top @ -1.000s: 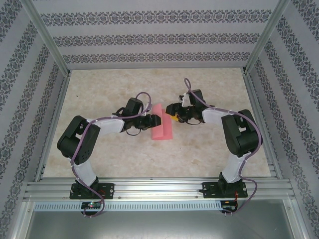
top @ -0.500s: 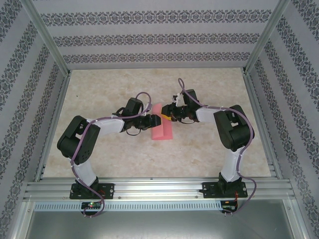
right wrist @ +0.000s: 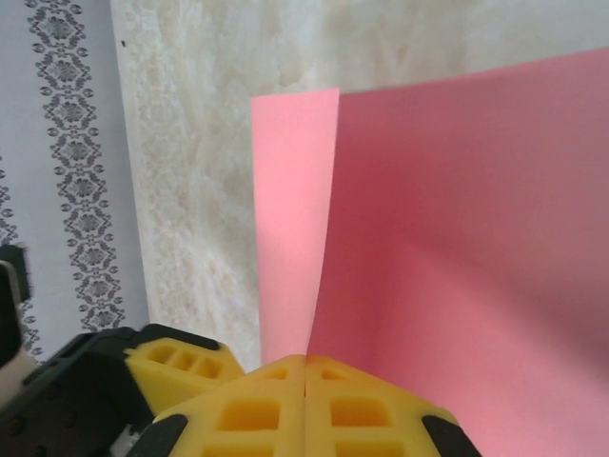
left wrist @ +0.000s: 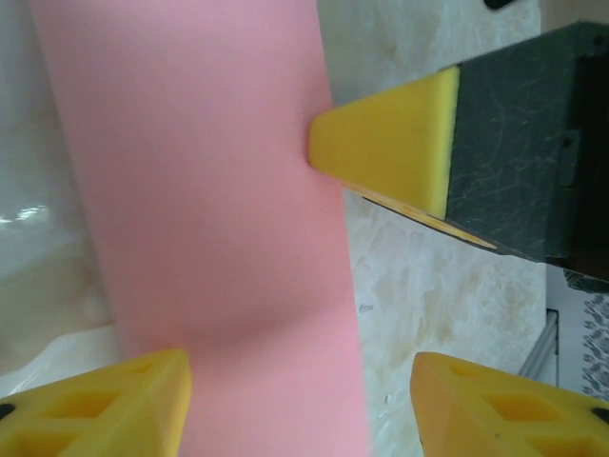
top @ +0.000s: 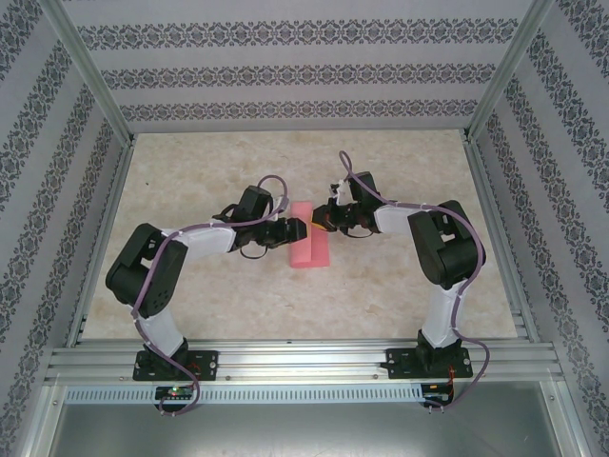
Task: Fold a paper plane with a square sheet of paper (fold left side to right side)
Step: First fold in half a square sheet of paper at the center of the table.
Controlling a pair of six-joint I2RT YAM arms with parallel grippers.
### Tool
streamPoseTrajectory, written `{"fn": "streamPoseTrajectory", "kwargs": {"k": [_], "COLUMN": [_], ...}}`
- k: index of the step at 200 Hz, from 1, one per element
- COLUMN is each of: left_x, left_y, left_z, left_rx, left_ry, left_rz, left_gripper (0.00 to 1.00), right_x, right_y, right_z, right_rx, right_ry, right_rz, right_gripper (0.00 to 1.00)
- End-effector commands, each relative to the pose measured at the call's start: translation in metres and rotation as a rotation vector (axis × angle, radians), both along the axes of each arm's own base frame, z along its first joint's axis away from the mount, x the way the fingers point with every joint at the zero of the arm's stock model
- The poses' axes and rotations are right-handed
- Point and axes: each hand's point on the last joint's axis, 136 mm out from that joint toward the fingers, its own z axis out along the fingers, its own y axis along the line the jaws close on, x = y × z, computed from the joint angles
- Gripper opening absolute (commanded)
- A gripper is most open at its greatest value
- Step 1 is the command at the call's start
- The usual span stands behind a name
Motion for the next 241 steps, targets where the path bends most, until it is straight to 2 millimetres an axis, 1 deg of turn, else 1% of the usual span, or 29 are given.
{"fn": "streamPoseTrajectory", "kwargs": {"k": [1,15,31,66,88,114,167,184,196,212,219,241], "left_x": [0.003,0.004,0.005,0.011,0.014,0.016,0.020,0.019,0.020,0.020,0.020,0.020], "left_y": [0.011,0.020,0.023,0.012,0.003,-0.008,-0.011,-0.012,-0.011,-0.011,-0.012,-0.014], "left_z": [0.014,0.009,0.004,-0.006,-0.014,-0.021,-0.033,-0.037,-0.040,-0.042,-0.043,-0.045], "left_rx": [0.092,0.144,0.186,0.203,0.215,0.226,0.276,0.289,0.301,0.307,0.307,0.317], "left_ry": [-0.044,-0.021,0.002,0.037,0.058,0.069,0.082,0.090,0.092,0.097,0.098,0.099], "left_rz": [0.034,0.070,0.087,0.091,0.092,0.085,0.101,0.101,0.108,0.112,0.112,0.101], "left_gripper": [0.66,0.66,0.66,0.66,0.65,0.61,0.58,0.57,0.56,0.53,0.51,0.48], "right_x": [0.010,0.010,0.010,0.012,0.012,0.012,0.018,0.019,0.020,0.021,0.021,0.019], "right_y": [-0.013,-0.020,-0.027,-0.038,-0.040,-0.040,-0.040,-0.039,-0.041,-0.044,-0.047,-0.060], "right_z": [0.007,0.005,0.000,-0.006,-0.008,-0.010,-0.015,-0.015,-0.015,-0.010,-0.008,-0.001], "right_rx": [-0.047,-0.076,-0.100,-0.134,-0.138,-0.143,-0.152,-0.152,-0.156,-0.160,-0.168,-0.214], "right_ry": [-0.053,-0.053,-0.046,-0.038,-0.037,-0.034,-0.028,-0.026,-0.031,-0.042,-0.047,-0.066], "right_rz": [-0.012,-0.015,-0.018,-0.036,-0.034,-0.029,-0.021,-0.021,-0.023,-0.029,-0.035,-0.057], "right_gripper": [0.00,0.00,0.00,0.00,0.00,0.00,0.02,0.06,0.13,0.19,0.24,0.32]}}
